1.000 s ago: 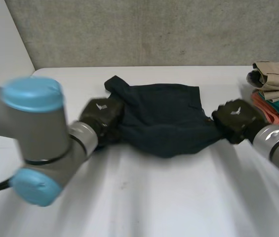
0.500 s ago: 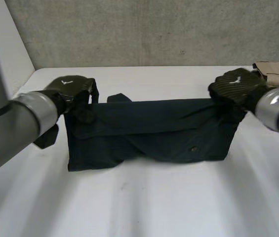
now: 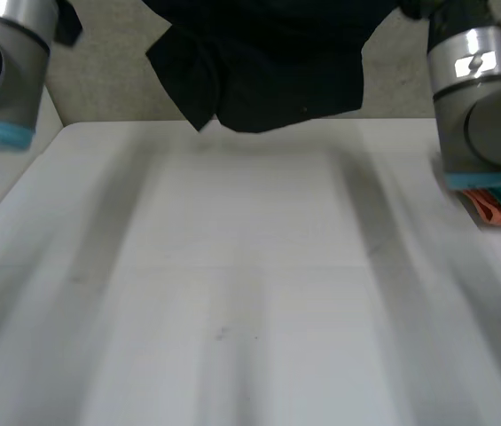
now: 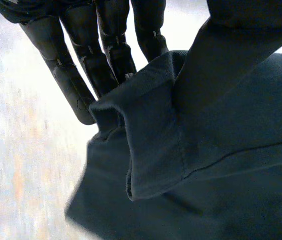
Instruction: Fold the laundry.
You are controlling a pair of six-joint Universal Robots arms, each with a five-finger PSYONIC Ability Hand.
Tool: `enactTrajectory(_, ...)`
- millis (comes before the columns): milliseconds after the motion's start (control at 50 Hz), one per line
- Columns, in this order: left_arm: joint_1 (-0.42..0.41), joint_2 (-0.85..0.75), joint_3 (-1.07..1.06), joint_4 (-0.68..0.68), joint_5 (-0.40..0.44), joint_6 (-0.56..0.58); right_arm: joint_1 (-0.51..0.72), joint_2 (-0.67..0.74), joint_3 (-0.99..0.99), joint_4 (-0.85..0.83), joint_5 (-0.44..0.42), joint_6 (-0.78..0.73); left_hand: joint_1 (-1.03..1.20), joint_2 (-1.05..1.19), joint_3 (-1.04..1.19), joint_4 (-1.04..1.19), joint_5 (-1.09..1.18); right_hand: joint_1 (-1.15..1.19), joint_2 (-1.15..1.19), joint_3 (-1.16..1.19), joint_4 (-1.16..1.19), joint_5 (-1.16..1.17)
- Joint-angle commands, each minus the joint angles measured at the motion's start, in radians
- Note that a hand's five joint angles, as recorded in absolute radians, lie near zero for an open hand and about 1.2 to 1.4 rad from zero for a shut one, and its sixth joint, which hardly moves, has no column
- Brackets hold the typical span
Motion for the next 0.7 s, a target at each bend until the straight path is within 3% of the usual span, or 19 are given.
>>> enactTrajectory(20,-0.008,0.004,-0.291,-0.084,-0.009,0.057,0.002,0.045,0.133,0.156,-0.072,-0.020,0.229,0.198,0.208,0.197,0.227,0.285,0.217,0.203,0.195,0.202)
enactTrajectory(300,-0.045,-0.098,-0.689,-0.073,-0.058,0.340,-0.004,0.185,0.342,0.500,-0.084,-0.277,0.229,0.198,0.208,0.197,0.227,0.285,0.217,0.203,0.195,0.202)
enactTrajectory(320,-0.047,-0.097,-0.701,-0.070,-0.056,0.347,-0.004,0.185,0.348,0.513,-0.083,-0.283,0.180,0.149,0.159,0.148,0.178,0.285,0.217,0.203,0.195,0.202)
enactTrajectory(340,-0.050,-0.091,-0.716,-0.070,-0.055,0.355,-0.004,0.176,0.362,0.532,-0.080,-0.283,-0.277,-0.308,-0.298,-0.309,-0.279,0.285,0.217,0.203,0.195,0.202)
enactTrajectory(360,-0.051,-0.083,-0.722,-0.072,-0.052,0.358,-0.004,0.168,0.368,0.538,-0.080,-0.281,-0.467,-0.499,-0.489,-0.500,-0.469,0.285,0.217,0.203,0.195,0.202)
enactTrajectory(500,-0.066,0.024,-0.790,-0.076,-0.050,0.366,-0.018,0.074,0.437,0.549,-0.067,-0.237,-0.739,-0.771,-0.760,-0.772,-0.741,0.285,0.217,0.203,0.195,0.202)
enactTrajectory(560,-0.068,0.066,-0.833,-0.078,-0.047,0.374,-0.020,0.051,0.457,0.553,-0.067,-0.229,-0.719,-0.750,-0.740,-0.751,-0.721,0.285,0.217,0.203,0.195,0.202)
enactTrajectory(700,-0.076,0.142,-0.965,-0.098,-0.043,0.412,-0.023,0.014,0.495,0.566,-0.073,-0.223,-0.311,-0.342,-0.332,-0.343,-0.313,0.285,0.217,0.203,0.195,0.202)
